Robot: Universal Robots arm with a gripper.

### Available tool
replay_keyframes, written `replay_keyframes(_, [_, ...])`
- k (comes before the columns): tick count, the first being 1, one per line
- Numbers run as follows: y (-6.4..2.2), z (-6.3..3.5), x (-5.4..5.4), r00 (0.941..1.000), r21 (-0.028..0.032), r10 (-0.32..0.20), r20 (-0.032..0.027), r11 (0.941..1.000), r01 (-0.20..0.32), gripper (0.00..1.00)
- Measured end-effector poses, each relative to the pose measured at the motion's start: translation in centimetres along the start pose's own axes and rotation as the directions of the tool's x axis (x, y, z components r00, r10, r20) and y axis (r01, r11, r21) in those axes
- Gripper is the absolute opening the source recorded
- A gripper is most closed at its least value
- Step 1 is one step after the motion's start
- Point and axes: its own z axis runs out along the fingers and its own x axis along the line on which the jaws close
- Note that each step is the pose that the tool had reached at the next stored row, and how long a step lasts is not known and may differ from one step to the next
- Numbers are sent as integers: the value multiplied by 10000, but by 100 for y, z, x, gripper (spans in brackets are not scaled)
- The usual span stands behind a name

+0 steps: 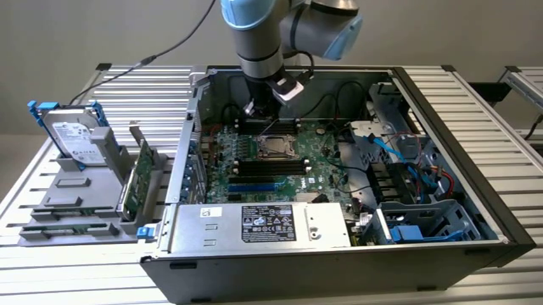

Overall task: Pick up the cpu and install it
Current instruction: 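Install the first cpu locking lever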

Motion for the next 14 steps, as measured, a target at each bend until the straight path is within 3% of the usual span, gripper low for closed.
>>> replay_keyframes(5, [-86,-38,17,9999,-15,-106,118,9999,106,11])
replay_keyframes(11, [-213,-82,-164,9998,-14,-122,128,9999,122,11])
replay_keyframes(14, [-188,-103,-217,9998,-14,-122,129,9999,122,11])
